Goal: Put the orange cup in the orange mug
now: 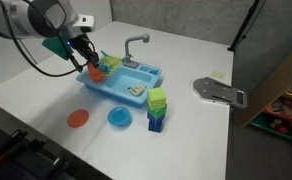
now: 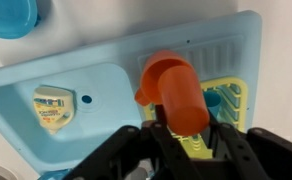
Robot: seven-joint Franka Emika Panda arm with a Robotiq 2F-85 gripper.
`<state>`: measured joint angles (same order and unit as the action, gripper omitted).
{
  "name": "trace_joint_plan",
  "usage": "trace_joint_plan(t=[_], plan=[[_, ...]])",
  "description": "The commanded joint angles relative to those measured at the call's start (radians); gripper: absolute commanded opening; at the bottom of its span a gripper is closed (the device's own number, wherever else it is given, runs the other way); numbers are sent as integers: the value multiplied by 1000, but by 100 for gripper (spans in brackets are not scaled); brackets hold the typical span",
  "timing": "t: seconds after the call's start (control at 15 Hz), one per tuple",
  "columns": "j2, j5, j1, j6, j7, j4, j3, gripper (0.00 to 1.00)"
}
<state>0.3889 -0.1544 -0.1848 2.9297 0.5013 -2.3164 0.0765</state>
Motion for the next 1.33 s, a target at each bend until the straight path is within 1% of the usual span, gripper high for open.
trace_joint_plan(t=[0.0, 0.47, 1.0, 1.07, 1.13, 1.2, 1.27], plan=[[34, 45, -21, 15, -47, 36, 26, 12], [54, 80, -17, 14, -80, 46, 34, 12], [35, 104, -14, -4, -98, 32, 27, 12], [33, 100, -18, -7, -96, 31, 33, 28], [29, 105, -12, -13, -101, 30, 25, 62], [25, 108, -10, -15, -103, 28, 23, 62], [21, 113, -5, -17, -109, 26, 18, 69]])
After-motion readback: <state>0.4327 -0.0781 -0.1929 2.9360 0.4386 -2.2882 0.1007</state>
